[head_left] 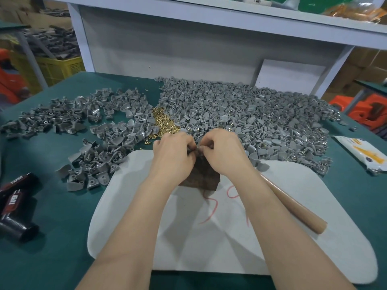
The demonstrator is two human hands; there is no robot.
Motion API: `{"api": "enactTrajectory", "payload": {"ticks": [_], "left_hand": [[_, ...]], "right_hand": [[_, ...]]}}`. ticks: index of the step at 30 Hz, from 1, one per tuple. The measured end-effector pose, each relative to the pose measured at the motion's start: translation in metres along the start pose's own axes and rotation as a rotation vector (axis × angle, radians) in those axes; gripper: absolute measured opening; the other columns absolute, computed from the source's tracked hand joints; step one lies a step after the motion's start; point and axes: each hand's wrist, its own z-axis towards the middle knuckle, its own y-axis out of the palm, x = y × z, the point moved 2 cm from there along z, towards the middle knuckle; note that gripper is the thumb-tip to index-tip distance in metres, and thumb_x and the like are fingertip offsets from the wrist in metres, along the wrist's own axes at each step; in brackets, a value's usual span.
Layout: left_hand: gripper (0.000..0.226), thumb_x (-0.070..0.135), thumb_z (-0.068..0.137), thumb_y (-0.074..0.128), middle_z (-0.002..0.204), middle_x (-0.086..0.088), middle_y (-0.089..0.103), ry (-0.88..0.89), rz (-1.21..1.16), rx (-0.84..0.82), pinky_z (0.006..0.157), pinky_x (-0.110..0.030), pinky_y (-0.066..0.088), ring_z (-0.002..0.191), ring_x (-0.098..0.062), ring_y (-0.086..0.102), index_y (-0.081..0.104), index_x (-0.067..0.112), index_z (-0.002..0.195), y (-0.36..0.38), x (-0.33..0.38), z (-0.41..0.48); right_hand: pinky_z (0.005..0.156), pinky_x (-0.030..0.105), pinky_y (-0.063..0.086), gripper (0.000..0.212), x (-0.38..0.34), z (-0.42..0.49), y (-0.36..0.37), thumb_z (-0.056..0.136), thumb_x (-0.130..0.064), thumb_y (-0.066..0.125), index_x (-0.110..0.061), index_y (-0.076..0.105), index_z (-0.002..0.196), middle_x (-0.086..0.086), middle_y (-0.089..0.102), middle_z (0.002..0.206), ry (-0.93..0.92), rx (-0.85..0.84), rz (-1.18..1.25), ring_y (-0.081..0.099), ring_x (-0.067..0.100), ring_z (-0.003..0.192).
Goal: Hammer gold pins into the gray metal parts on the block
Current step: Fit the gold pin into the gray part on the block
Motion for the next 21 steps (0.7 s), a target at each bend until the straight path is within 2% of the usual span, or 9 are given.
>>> {"api": "enactTrajectory", "payload": {"ticks": [8, 11, 15, 19, 21], "left_hand": [[0.005, 0.022, 0.089, 0.06, 0.105, 0.003, 0.061, 0.0, 0.004, 0.006, 0.09, -0.037, 0.031, 0.107, -0.027, 0.046, 0.065, 0.021, 0.092, 0.001, -0.001, 0.001], [0.002, 0.024, 0.088, 0.061, 0.103, 0.005, 0.061, -0.009, -0.015, 0.002, 0.091, -0.037, 0.031, 0.107, -0.025, 0.046, 0.062, 0.024, 0.088, 0.001, -0.002, 0.001], [0.009, 0.024, 0.087, 0.061, 0.101, 0.007, 0.062, -0.023, -0.038, 0.005, 0.092, -0.037, 0.031, 0.107, -0.024, 0.047, 0.056, 0.028, 0.08, 0.001, -0.002, 0.0], [0.011, 0.025, 0.088, 0.06, 0.098, 0.009, 0.061, -0.03, -0.036, 0.012, 0.09, -0.036, 0.029, 0.107, -0.022, 0.047, 0.054, 0.029, 0.079, 0.002, -0.004, 0.0], [0.013, 0.026, 0.088, 0.06, 0.095, 0.01, 0.059, -0.032, -0.034, 0.015, 0.089, -0.036, 0.029, 0.107, -0.022, 0.046, 0.054, 0.03, 0.078, 0.002, -0.005, 0.0]], "right_hand": [[0.079, 0.028, 0.048, 0.011, 0.001, 0.003, -0.002, 0.088, -0.02, 0.06, -0.02, 0.071, 0.089, 0.006, 0.067, 0.097, -0.001, -0.025, -0.018, 0.06, 0.023, 0.093], [0.08, 0.03, 0.048, 0.011, 0.001, 0.002, 0.0, 0.088, -0.022, 0.06, -0.023, 0.071, 0.087, 0.005, 0.067, 0.096, 0.01, -0.009, 0.003, 0.06, 0.023, 0.092], [0.086, 0.033, 0.048, 0.015, 0.006, 0.0, 0.002, 0.089, -0.021, 0.059, -0.023, 0.074, 0.088, 0.003, 0.068, 0.095, -0.011, -0.004, 0.043, 0.058, 0.022, 0.095], [0.083, 0.026, 0.044, 0.018, 0.012, -0.001, 0.001, 0.09, -0.014, 0.057, -0.015, 0.074, 0.092, 0.001, 0.071, 0.094, -0.043, 0.0, 0.156, 0.061, 0.018, 0.093], [0.089, 0.028, 0.046, 0.018, 0.018, -0.002, 0.0, 0.091, -0.01, 0.057, -0.013, 0.073, 0.097, 0.0, 0.071, 0.097, -0.026, 0.033, 0.262, 0.062, 0.014, 0.094]]}}
